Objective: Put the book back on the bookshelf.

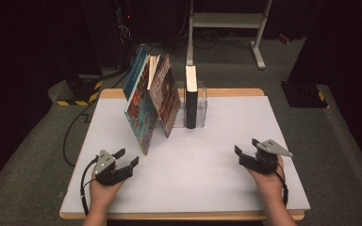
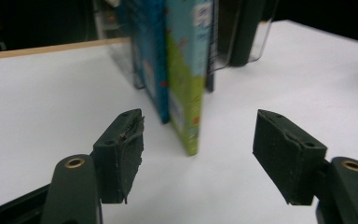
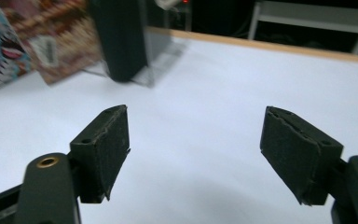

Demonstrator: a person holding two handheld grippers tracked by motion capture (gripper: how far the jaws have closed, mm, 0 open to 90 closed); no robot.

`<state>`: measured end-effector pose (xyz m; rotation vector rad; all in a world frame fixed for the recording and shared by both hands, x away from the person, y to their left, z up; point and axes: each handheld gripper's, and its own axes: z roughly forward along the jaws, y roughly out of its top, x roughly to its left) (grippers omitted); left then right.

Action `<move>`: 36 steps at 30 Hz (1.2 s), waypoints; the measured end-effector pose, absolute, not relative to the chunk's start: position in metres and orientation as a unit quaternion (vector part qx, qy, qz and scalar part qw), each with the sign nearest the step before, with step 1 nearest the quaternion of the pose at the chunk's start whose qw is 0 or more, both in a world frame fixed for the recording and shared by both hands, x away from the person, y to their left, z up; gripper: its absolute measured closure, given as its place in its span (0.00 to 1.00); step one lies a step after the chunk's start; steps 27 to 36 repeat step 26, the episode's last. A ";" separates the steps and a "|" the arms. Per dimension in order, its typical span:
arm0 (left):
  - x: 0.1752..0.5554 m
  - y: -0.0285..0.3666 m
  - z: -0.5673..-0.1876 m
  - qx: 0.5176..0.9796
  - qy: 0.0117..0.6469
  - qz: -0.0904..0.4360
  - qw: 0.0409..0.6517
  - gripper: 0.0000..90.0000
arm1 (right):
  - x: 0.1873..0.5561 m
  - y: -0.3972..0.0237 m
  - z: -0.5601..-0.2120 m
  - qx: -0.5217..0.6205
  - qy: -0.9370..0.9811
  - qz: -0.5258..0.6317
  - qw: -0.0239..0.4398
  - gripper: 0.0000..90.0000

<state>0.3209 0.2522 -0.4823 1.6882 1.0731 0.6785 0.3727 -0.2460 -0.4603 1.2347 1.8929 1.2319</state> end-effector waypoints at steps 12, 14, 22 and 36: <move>0.319 0.280 -0.486 0.679 0.497 0.283 0.460 0.29 | 0.335 -0.301 -0.483 0.496 0.688 0.441 0.293 0.18; 0.320 0.276 -0.487 0.685 0.494 0.290 0.449 0.28 | 0.338 -0.296 -0.486 0.487 0.700 0.435 0.291 0.18; 0.319 0.279 -0.489 0.688 0.491 0.284 0.452 0.28 | 0.341 -0.295 -0.488 0.492 0.698 0.433 0.289 0.17; 0.318 0.280 -0.488 0.685 0.492 0.284 0.456 0.27 | 0.342 -0.295 -0.488 0.497 0.696 0.430 0.290 0.17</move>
